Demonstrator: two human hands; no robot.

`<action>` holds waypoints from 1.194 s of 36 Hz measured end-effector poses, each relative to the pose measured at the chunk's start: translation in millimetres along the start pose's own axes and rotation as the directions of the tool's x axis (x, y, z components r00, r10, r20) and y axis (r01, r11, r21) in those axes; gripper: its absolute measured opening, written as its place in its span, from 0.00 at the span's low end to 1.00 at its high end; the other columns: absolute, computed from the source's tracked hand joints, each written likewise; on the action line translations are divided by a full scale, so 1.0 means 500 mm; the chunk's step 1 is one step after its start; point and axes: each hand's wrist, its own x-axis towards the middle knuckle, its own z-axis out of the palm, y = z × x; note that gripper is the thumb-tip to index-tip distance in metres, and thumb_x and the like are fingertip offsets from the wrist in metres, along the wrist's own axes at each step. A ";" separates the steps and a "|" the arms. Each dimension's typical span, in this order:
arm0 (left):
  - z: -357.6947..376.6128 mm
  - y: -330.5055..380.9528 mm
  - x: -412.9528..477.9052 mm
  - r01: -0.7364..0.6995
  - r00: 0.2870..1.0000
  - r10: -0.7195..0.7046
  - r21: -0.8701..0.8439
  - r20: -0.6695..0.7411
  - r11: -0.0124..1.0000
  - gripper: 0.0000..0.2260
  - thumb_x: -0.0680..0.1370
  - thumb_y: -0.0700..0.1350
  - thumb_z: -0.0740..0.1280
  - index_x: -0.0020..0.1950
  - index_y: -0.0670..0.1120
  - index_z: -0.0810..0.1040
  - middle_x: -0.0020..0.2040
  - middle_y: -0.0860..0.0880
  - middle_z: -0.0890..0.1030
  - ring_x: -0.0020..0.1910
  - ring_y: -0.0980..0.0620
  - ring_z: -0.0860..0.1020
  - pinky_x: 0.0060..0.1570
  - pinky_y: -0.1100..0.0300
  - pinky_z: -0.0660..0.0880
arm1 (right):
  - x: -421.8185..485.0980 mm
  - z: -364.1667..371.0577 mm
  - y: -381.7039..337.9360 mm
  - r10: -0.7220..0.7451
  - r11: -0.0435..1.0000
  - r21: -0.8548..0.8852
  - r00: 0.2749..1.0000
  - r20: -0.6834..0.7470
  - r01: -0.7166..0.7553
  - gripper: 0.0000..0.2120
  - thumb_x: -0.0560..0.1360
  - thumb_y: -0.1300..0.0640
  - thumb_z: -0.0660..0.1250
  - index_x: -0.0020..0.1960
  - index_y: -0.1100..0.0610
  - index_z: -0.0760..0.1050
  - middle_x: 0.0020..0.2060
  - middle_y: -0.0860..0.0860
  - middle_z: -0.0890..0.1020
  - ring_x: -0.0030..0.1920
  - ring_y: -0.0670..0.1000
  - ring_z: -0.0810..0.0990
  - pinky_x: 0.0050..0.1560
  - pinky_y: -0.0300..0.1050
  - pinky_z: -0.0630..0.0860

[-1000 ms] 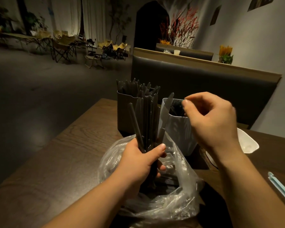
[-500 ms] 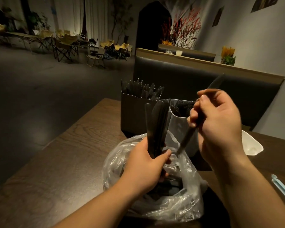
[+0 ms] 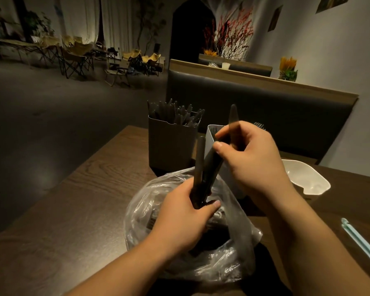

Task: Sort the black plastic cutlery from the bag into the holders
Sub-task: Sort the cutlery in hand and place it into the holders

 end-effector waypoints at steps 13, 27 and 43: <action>-0.003 0.014 -0.008 0.051 0.994 -0.044 -0.066 0.099 0.996 0.06 0.79 0.49 0.70 0.50 0.59 0.74 0.31 0.57 0.79 0.28 0.51 0.80 0.30 0.56 0.78 | 0.012 -0.039 0.008 0.050 0.998 0.034 0.998 0.042 -0.051 0.10 0.76 0.64 0.70 0.50 0.49 0.79 0.40 0.44 0.82 0.40 0.38 0.81 0.36 0.30 0.75; 0.001 -0.002 0.001 -0.019 0.998 0.022 -0.052 0.063 0.998 0.13 0.77 0.47 0.73 0.52 0.64 0.75 0.35 0.67 0.79 0.36 0.61 0.78 0.42 0.59 0.75 | 0.000 0.002 0.024 -0.051 0.995 -0.094 0.994 -0.093 0.042 0.09 0.73 0.58 0.74 0.48 0.46 0.79 0.40 0.42 0.81 0.45 0.44 0.82 0.46 0.44 0.83; -0.005 0.023 -0.006 0.032 0.989 0.010 -0.279 0.148 0.960 0.07 0.79 0.44 0.70 0.57 0.51 0.76 0.32 0.54 0.79 0.29 0.50 0.77 0.31 0.56 0.75 | 0.010 0.003 0.026 0.029 0.998 0.064 0.994 -0.110 -0.022 0.12 0.79 0.63 0.67 0.54 0.46 0.72 0.46 0.43 0.78 0.49 0.37 0.78 0.44 0.27 0.76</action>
